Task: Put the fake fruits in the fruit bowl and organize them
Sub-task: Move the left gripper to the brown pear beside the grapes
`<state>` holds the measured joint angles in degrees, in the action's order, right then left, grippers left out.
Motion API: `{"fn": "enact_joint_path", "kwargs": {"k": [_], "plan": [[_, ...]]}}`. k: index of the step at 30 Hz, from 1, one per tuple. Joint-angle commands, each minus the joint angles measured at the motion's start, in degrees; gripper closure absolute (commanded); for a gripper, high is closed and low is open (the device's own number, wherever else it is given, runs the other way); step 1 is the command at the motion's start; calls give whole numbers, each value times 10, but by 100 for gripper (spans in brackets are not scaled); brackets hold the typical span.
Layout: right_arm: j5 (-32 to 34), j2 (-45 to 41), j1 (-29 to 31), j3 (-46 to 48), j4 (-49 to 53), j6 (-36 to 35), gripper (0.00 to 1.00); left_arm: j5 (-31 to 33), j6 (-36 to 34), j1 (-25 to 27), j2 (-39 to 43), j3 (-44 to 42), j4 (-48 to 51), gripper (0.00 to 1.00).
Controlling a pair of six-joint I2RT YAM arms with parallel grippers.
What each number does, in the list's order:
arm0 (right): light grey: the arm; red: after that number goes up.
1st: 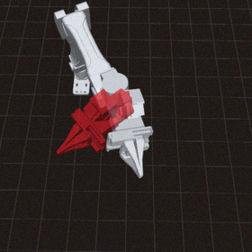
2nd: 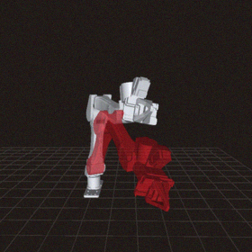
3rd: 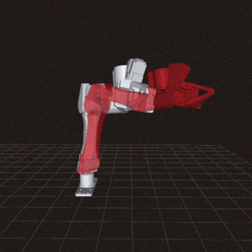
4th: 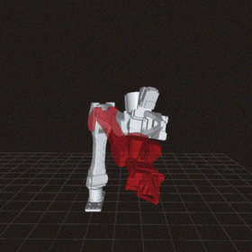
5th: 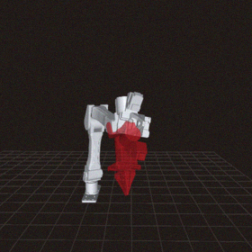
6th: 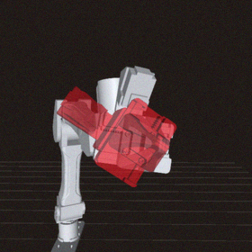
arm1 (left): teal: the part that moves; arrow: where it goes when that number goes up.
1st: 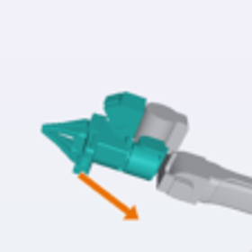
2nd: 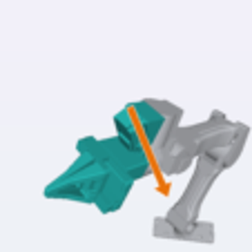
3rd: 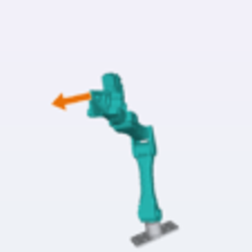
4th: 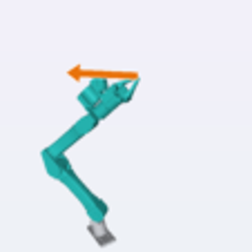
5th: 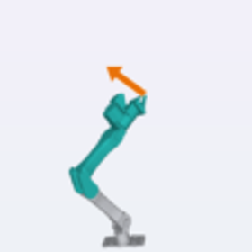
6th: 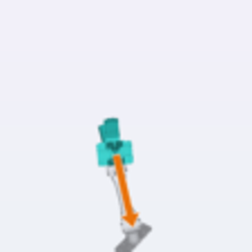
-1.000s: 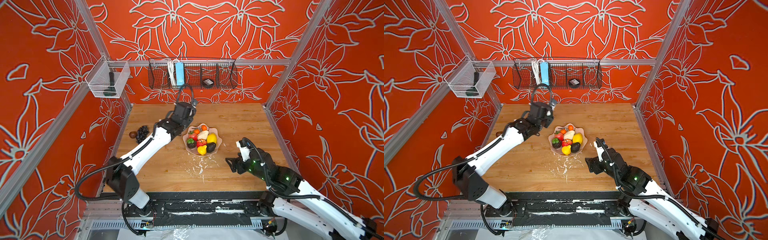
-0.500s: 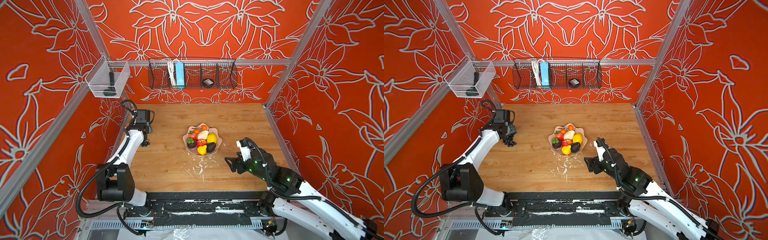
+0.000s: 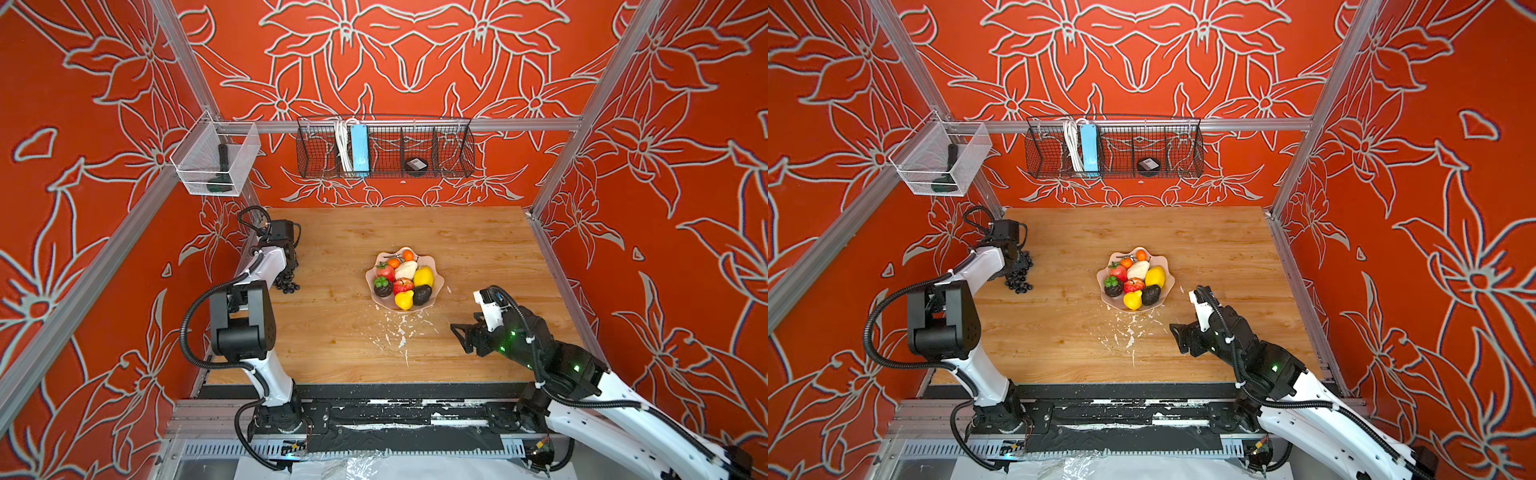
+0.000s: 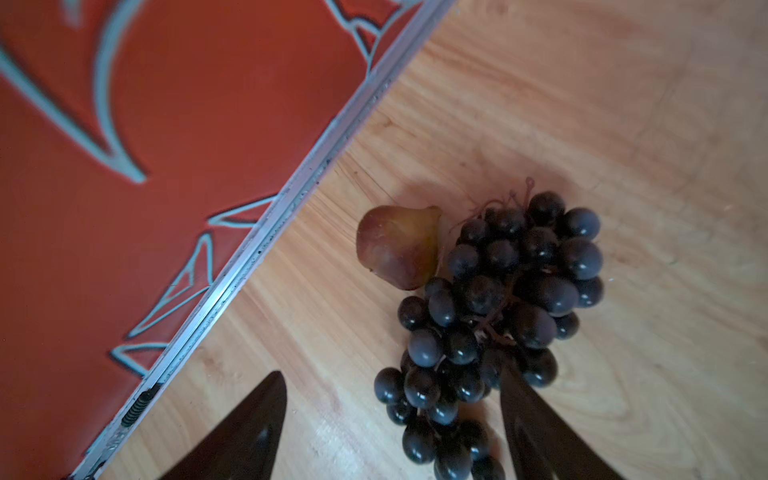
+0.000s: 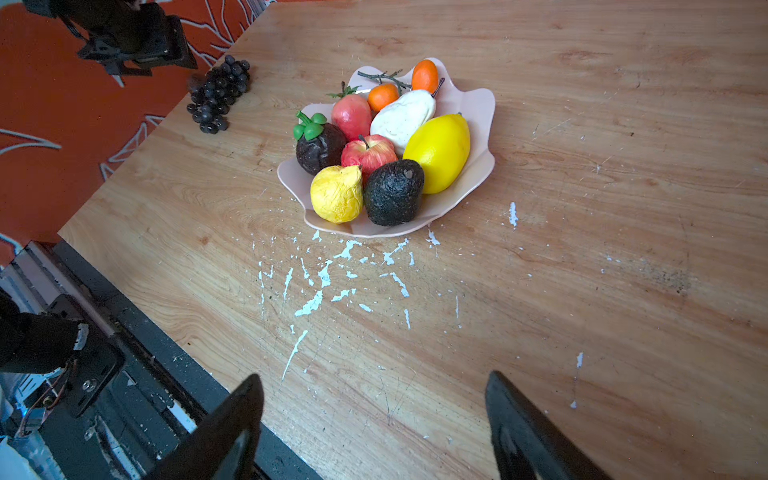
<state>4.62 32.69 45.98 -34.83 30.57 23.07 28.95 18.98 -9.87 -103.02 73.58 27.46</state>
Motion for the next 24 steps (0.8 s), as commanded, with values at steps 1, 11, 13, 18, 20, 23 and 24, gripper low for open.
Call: {"fn": "enact_joint_path", "kwargs": {"k": [1, 11, 13, 18, 20, 23, 24], "plan": [[-3, -14, 0, 10, -4, 7, 15, 15, -8, -12, -35, 45, 17, 20], [-3, -31, 0, 18, -1, 7, 15, -34, 8, -51, -104, 136, 55, 20], [-1, -30, 0, 16, 0, 6, 15, -49, 8, -59, -110, 146, 59, 20], [-19, -28, 0, 15, -3, 1, 14, -88, 19, -86, -142, 170, 82, 20], [-16, -27, 0, 13, 1, 0, 13, -101, 21, -94, -147, 167, 76, 20], [-11, -28, 0, 13, 3, 2, 13, -126, 25, -103, -162, 174, 77, 25], [-9, -27, 0, 13, 3, 2, 13, -132, 26, -105, -167, 181, 83, 26]]}}
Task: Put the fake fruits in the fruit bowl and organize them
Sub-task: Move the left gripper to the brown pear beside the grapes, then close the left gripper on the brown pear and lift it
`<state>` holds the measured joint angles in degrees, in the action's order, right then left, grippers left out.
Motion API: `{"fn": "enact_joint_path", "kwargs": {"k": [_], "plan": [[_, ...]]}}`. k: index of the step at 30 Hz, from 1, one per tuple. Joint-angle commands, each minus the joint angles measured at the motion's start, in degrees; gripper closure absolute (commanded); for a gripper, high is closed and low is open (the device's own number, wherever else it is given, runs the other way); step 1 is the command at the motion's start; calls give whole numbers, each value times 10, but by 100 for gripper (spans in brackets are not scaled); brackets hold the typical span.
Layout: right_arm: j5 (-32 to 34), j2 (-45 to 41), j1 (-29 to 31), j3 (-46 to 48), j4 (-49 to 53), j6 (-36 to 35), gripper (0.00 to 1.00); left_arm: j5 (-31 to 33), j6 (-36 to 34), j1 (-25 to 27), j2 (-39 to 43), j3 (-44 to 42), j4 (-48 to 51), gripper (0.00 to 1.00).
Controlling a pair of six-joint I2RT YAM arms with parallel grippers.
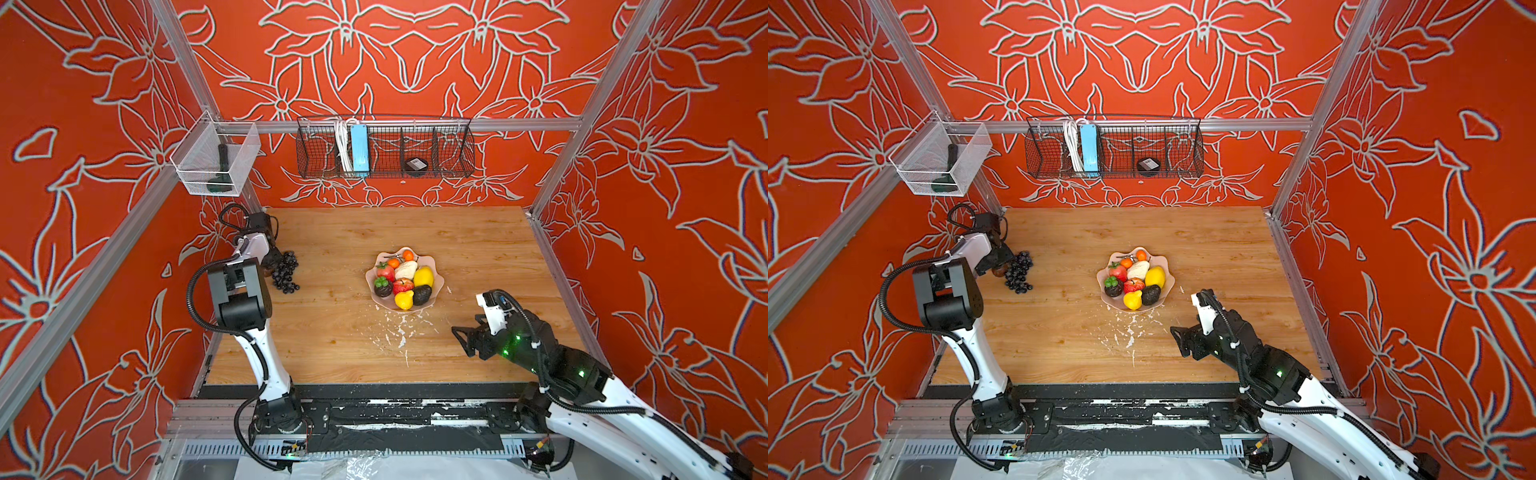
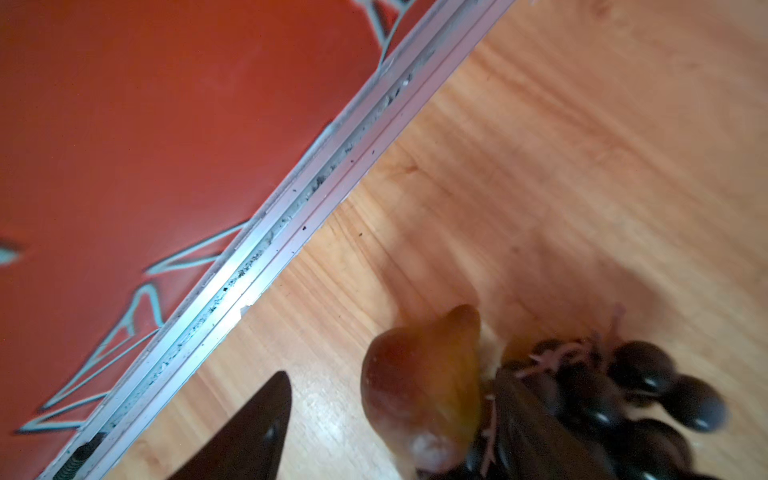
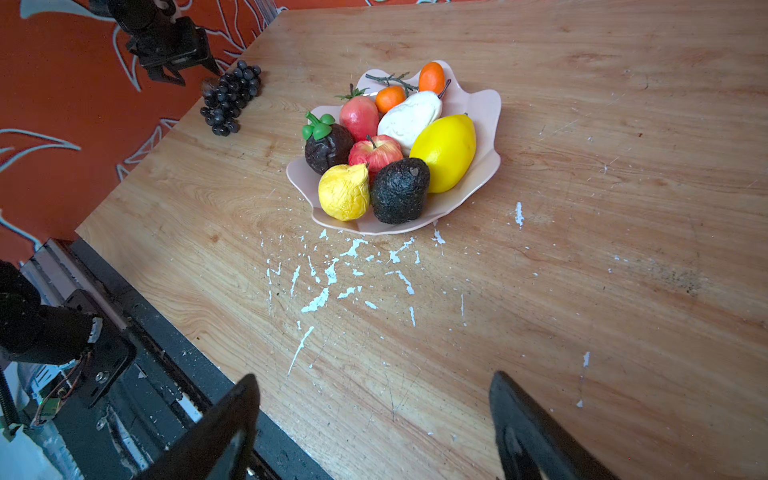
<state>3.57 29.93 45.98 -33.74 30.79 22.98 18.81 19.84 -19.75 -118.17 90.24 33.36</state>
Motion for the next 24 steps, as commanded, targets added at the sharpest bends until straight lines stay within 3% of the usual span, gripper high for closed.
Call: {"fn": "enact_joint_path", "kwargs": {"k": [1, 18, 24], "plan": [[2, 1, 0, 2, 1, 4, 13, -34, 17, -6, -19, 18, 25, 27], [9, 1, 0, 2, 5, 6, 13, -84, 38, -15, -74, 48, 60, 33], [9, 3, 0, 1, 3, 5, 13, -84, 40, -15, -68, 39, 52, 42]]}}
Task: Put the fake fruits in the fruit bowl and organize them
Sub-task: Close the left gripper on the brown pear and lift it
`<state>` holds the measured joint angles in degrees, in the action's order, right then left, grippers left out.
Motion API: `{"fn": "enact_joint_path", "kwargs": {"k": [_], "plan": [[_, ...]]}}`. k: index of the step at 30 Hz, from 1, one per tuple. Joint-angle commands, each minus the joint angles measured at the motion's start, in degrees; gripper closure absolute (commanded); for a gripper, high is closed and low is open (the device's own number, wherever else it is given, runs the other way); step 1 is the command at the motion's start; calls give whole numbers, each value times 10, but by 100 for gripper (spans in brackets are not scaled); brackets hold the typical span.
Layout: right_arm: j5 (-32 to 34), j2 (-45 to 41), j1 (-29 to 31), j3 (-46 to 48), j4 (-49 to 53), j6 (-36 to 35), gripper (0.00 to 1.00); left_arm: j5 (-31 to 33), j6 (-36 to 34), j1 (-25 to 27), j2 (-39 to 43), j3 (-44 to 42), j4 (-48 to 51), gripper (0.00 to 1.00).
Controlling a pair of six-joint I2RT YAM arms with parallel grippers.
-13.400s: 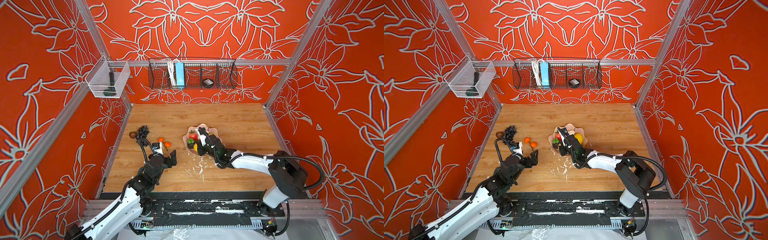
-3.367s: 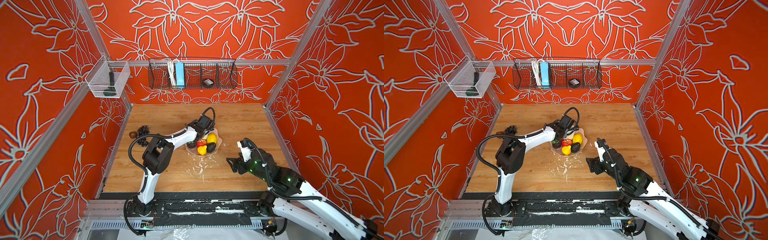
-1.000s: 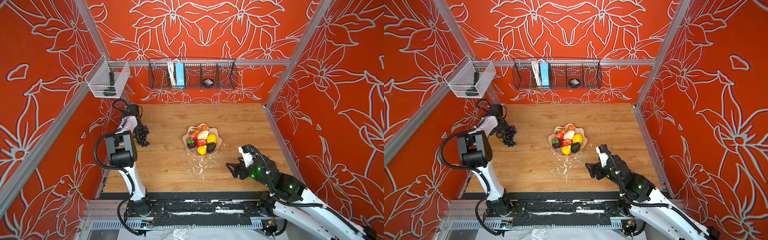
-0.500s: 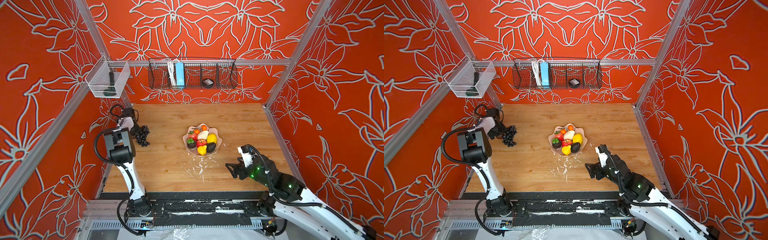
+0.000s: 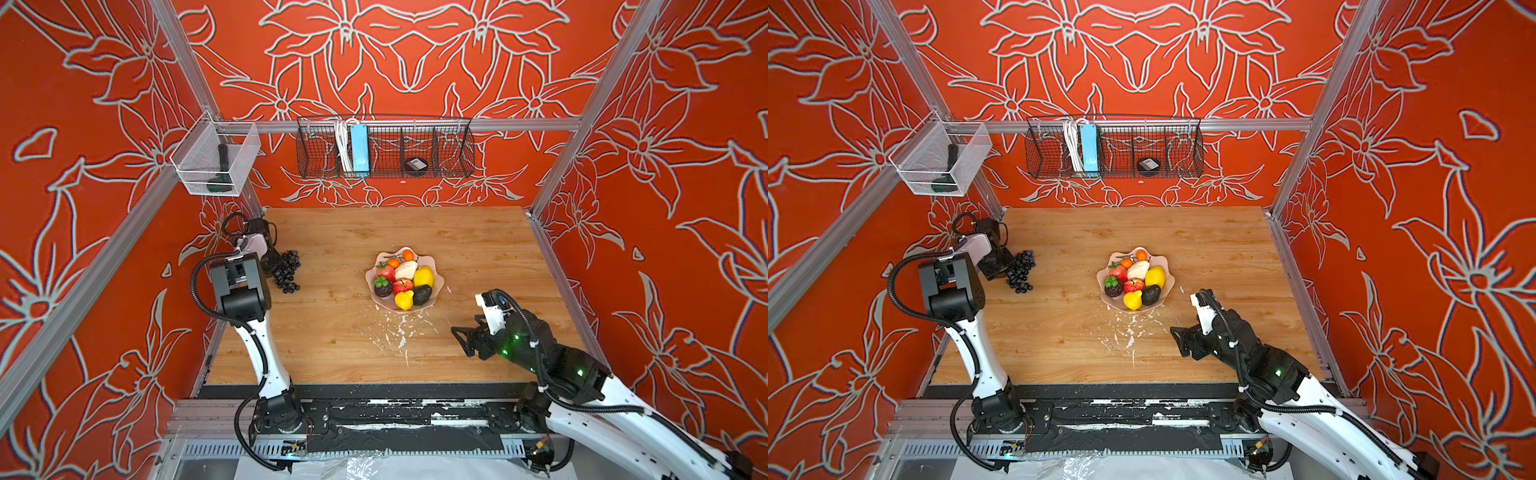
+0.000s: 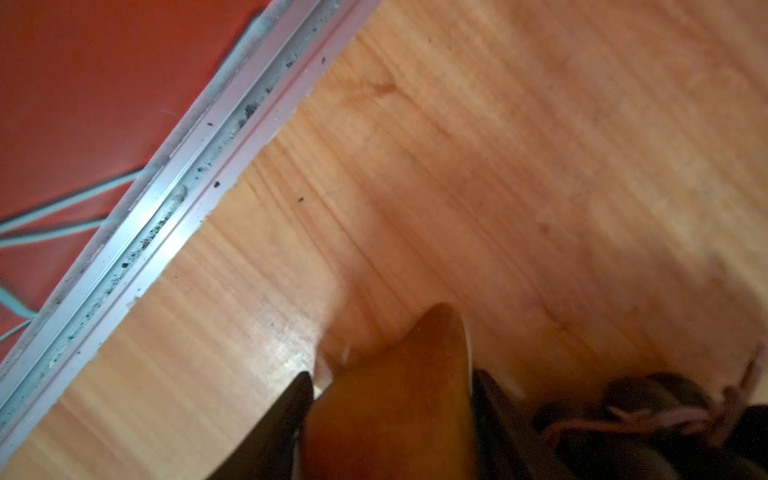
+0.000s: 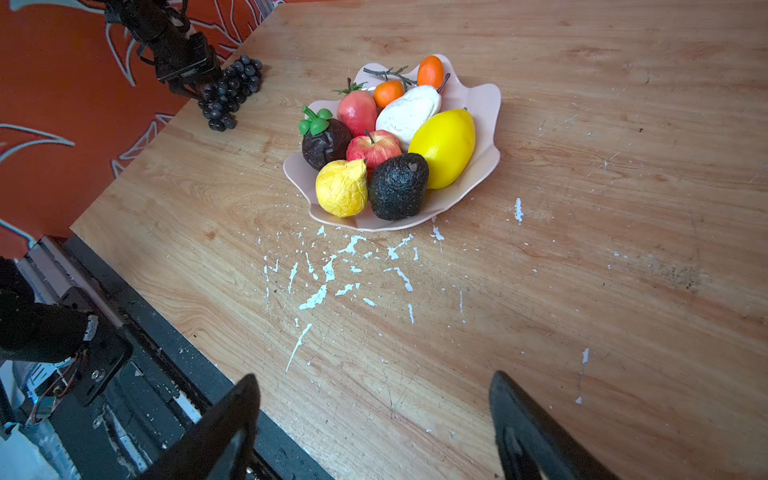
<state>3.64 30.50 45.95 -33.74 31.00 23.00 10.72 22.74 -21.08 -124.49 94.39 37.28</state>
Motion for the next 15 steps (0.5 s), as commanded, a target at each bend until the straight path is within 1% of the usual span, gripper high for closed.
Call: {"fn": "enact_joint_path", "kwargs": {"k": [1, 4, 7, 12, 15], "plan": [[8, -2, 0, 1, 1, 5, 13, -3, 12, -2, -1, -6, 11, 44], [7, 0, 0, 1, 1, 5, 13, 1, 16, -2, 17, -19, 1, 48], [8, 0, 0, 1, 0, 4, 13, 12, 25, -3, 43, -40, -6, 50], [6, 1, 0, 1, -1, 5, 13, 24, 46, -1, 120, -100, -33, 51], [3, 6, 0, 1, -3, 5, 13, 38, 55, 4, 181, -146, -51, 53]]}}
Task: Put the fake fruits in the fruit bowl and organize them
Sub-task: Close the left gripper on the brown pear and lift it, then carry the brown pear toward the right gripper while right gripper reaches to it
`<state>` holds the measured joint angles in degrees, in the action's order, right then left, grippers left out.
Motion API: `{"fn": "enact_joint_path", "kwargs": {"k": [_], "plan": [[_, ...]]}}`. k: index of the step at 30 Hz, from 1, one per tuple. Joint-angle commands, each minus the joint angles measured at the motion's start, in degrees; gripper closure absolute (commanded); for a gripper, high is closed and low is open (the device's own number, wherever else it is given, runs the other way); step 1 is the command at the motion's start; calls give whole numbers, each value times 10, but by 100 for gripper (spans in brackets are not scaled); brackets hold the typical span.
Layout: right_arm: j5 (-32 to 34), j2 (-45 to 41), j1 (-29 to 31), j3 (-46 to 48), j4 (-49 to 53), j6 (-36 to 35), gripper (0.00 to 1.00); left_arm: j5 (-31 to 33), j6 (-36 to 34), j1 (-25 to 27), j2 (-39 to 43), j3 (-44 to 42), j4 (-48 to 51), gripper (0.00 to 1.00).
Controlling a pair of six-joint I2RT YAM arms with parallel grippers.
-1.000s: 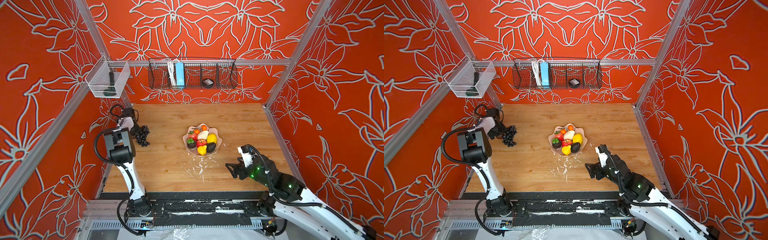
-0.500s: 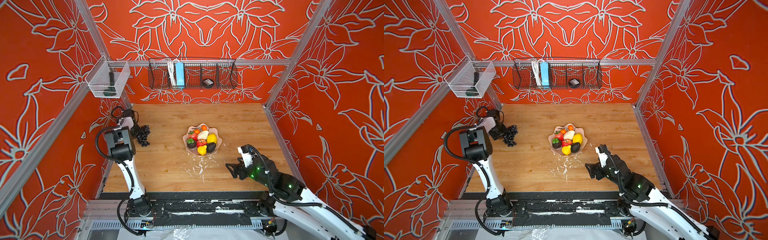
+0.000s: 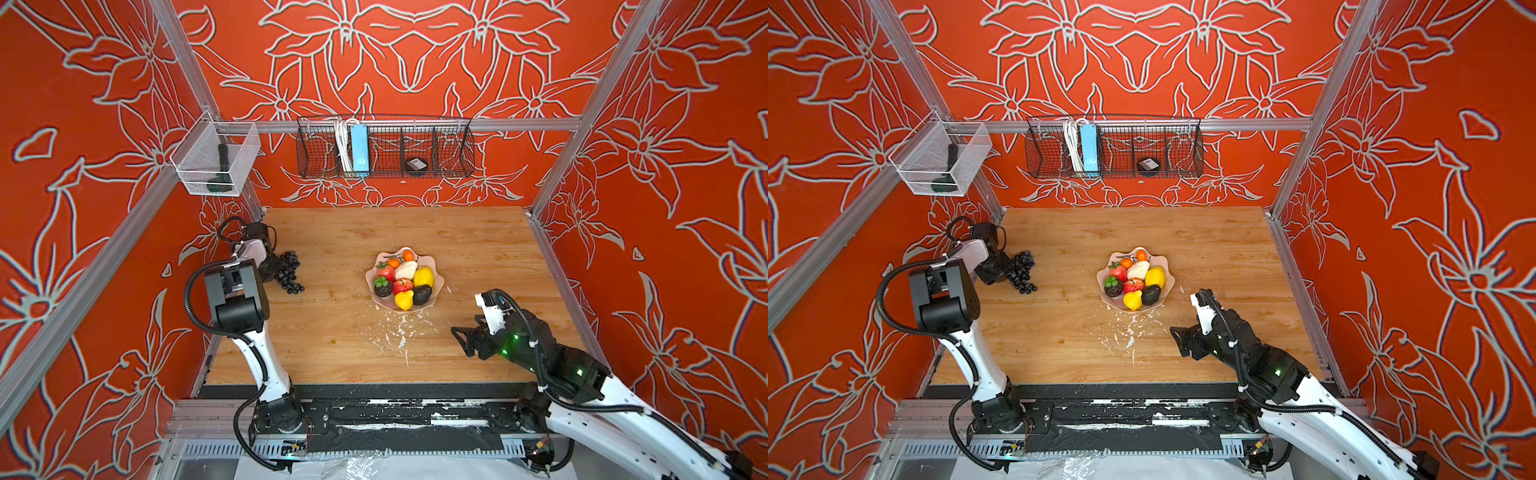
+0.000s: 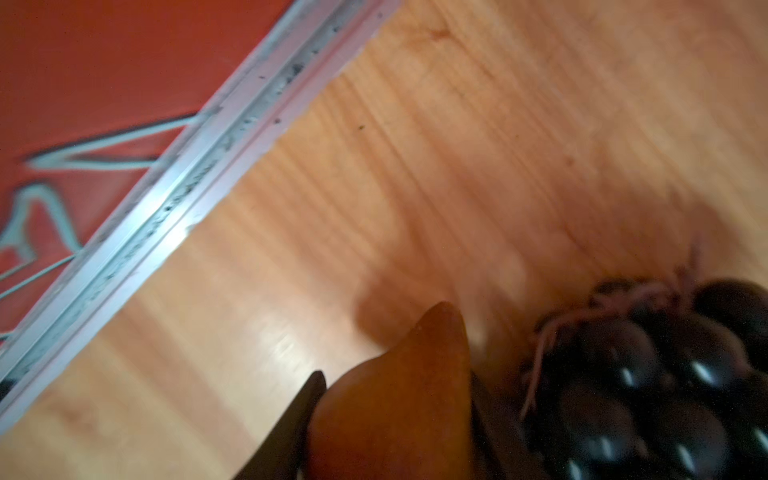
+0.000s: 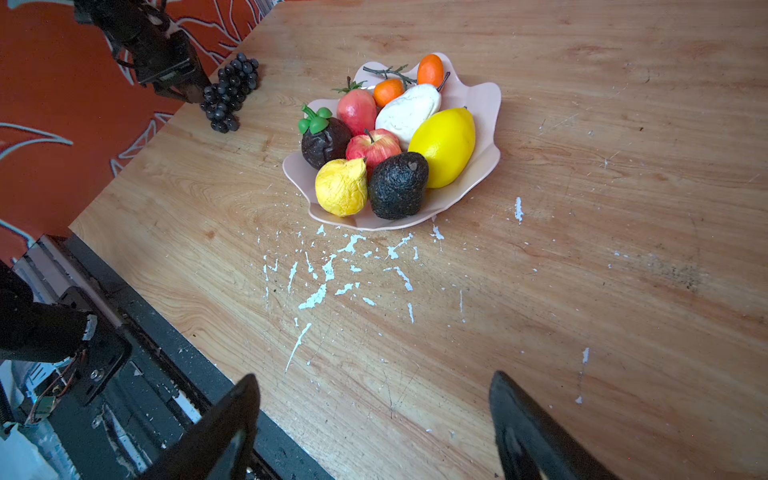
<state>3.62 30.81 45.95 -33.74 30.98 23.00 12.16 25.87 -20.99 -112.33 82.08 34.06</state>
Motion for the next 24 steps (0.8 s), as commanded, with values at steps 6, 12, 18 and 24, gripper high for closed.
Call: {"fn": "enact_joint_path", "kwargs": {"k": [6, 12, 18, 24], "plan": [[-5, 11, -1, -5, -7, 9, 13, 40, 45, 35, 189, -111, -38, 53], [9, 65, -12, -62, 44, 42, 14, -82, 41, 154, 342, -205, -119, 55], [-27, 112, -35, -101, 53, 63, 13, -199, -27, 303, 415, -242, -178, 57], [-87, 144, -72, -129, 35, 81, 13, -341, -118, 420, 420, -266, -235, 56]]}}
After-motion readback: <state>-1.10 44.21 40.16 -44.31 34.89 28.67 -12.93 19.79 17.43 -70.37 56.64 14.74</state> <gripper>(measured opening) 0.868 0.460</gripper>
